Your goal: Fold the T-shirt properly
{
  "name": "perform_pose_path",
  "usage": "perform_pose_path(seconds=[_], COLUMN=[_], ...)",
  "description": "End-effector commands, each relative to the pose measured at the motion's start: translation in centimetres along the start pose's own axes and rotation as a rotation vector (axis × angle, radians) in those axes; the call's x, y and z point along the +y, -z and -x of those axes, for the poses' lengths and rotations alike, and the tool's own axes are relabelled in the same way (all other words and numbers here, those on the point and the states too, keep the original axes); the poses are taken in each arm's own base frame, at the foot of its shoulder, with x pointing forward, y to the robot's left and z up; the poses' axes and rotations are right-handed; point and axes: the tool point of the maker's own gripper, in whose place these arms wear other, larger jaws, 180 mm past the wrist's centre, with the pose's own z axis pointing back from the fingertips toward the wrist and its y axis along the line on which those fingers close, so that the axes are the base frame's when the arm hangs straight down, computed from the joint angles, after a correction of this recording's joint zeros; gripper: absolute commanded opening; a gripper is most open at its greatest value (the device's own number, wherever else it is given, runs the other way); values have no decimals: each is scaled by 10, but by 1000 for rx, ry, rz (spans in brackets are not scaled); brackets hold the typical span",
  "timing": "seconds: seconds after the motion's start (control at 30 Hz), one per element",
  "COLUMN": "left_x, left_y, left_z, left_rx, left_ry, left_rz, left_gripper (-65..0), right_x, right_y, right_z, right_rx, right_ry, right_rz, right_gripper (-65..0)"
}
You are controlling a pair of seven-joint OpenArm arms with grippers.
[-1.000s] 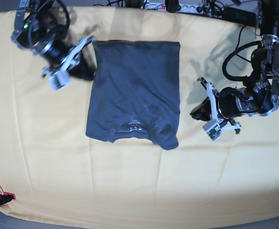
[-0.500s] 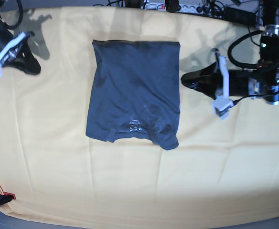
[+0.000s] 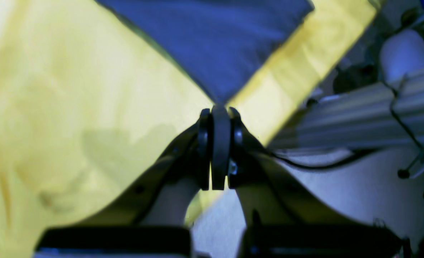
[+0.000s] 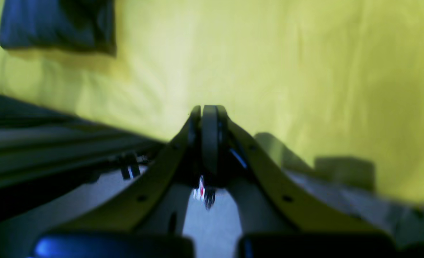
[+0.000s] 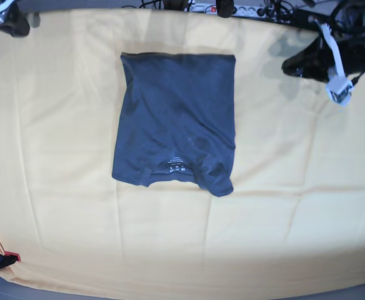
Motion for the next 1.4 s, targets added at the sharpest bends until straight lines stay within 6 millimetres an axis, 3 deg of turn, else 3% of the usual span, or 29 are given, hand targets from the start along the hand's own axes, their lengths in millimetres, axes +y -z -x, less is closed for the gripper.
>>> perform_pose_path(seconds=[0.0, 0.17, 0.4, 0.5, 0.63, 0.87, 0.93, 1.03, 1.2, 1.37], left_x=[-9, -33, -96, -116, -135, -156, -148, -112, -29, 17], left_y=[-6, -24, -41, -46, -47, -27, -13, 13, 57, 101], left_z=[3, 56, 137, 172, 223, 313, 336, 362, 387, 406], left_rx=[19, 177, 400, 472, 570, 698, 698, 638, 507, 456], left_ry=[10, -136, -428, -541, -715, -930, -953, -938, -829, -778], left_rz=[10, 15, 117, 152, 187, 187, 146, 22, -192, -377], left_gripper=[-650, -650, -650, -650, -650, -650, -650, -650, -650, -650], right_x=[0, 0, 20, 34, 38, 37, 35, 27, 11, -3], right_y=[-9, -32, -53, -42, -35, 12, 29, 58, 112, 162], right_z=[0, 42, 127, 156, 211, 285, 301, 314, 315, 314], right_rx=[4, 159, 463, 548, 685, 771, 772, 759, 693, 654], right_ry=[-15, 37, 201, 270, 330, 328, 302, 238, 145, 52], right_rz=[8, 30, -84, -187, -190, -154, -143, -134, -111, -22], right_gripper=[-650, -650, -650, -650, -650, -650, -650, -650, -650, -650])
